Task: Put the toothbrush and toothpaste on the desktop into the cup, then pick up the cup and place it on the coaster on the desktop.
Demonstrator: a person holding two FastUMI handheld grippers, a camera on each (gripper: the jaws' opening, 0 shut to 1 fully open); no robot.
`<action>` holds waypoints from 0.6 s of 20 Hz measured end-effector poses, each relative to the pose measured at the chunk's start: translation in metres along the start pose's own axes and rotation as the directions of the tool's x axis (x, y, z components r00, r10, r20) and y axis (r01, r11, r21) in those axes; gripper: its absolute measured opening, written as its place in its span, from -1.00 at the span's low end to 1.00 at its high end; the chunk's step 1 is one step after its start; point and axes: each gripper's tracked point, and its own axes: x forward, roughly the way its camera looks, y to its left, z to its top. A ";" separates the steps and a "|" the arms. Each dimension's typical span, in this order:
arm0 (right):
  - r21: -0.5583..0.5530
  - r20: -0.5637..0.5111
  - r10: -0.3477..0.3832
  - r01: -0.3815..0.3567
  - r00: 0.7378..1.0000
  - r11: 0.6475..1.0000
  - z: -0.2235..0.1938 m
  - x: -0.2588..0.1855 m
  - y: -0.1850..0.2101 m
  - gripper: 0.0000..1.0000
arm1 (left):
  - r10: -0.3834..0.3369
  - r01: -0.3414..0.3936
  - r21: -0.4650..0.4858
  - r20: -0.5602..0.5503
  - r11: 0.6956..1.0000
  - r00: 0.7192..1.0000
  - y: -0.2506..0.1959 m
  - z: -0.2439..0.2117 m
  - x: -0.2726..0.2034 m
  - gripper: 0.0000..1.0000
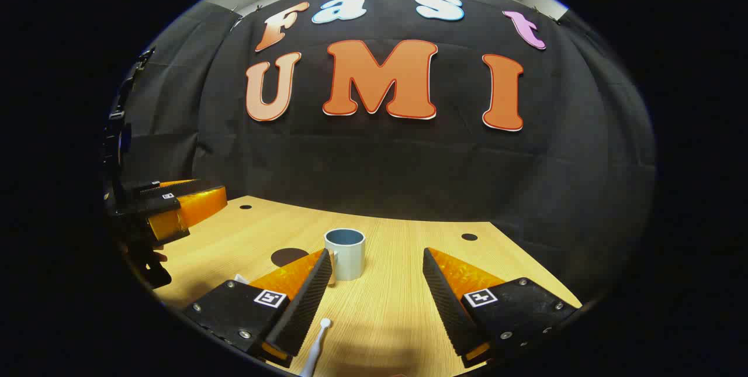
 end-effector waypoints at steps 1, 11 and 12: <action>0.003 -0.004 -0.001 0.001 1.000 1.000 -0.001 0.000 -0.001 0.89 | -0.005 0.005 -0.003 -0.006 1.000 1.000 0.000 -0.001 0.001 0.92; 0.006 -0.025 0.022 -0.022 0.999 1.000 -0.002 -0.001 0.004 0.89 | 0.011 -0.011 0.005 -0.042 1.000 0.999 0.003 -0.003 0.000 0.94; 0.006 -0.026 0.024 -0.024 0.999 1.000 -0.001 -0.001 0.005 0.89 | 0.017 -0.017 0.005 -0.048 1.000 0.999 0.003 -0.003 0.001 0.94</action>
